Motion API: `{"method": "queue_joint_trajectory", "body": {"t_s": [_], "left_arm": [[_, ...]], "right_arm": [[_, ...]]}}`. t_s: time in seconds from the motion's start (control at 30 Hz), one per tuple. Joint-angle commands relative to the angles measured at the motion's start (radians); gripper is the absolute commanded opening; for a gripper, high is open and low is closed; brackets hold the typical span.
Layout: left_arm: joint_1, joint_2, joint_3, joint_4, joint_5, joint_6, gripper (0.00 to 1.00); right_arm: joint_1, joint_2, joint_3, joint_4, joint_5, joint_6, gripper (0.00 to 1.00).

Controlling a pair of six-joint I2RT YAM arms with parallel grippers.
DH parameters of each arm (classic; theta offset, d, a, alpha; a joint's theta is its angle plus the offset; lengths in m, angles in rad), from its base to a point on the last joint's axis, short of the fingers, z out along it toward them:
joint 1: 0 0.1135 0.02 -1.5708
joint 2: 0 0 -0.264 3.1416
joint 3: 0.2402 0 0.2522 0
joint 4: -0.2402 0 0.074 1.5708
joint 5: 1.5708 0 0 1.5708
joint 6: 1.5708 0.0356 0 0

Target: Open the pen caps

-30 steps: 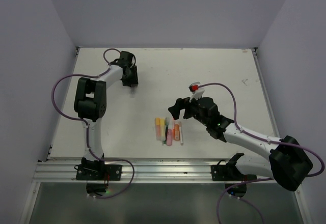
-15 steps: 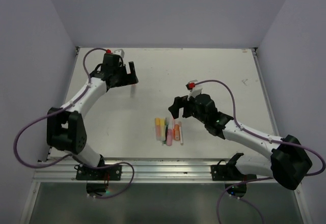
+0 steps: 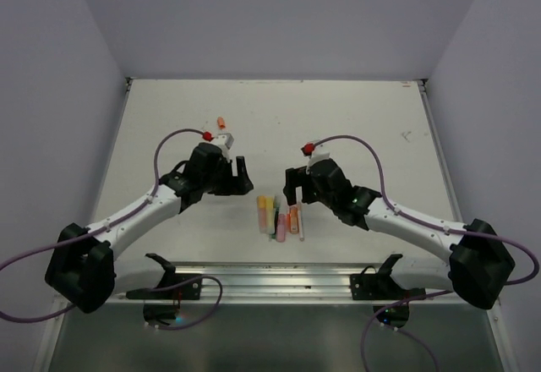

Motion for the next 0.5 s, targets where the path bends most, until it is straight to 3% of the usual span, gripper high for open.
{"method": "queue_joint_trajectory", "body": {"t_s": [0.0, 0.2, 0.47], "left_arm": [[-0.057, 0.04, -0.018, 0.123, -0.056, -0.07, 0.78], [-0.148, 0.232, 0.031, 0.197, -0.082, -0.083, 0.69], [-0.202, 0.347, 0.077, 0.177, -0.164, -0.095, 0.62]], "right_arm": [[0.003, -0.038, -0.017, -0.038, 0.068, 0.025, 0.91], [0.001, -0.067, -0.046, -0.046, 0.085, 0.039, 0.91], [0.003, -0.091, -0.064, -0.035, 0.091, 0.037, 0.92]]}}
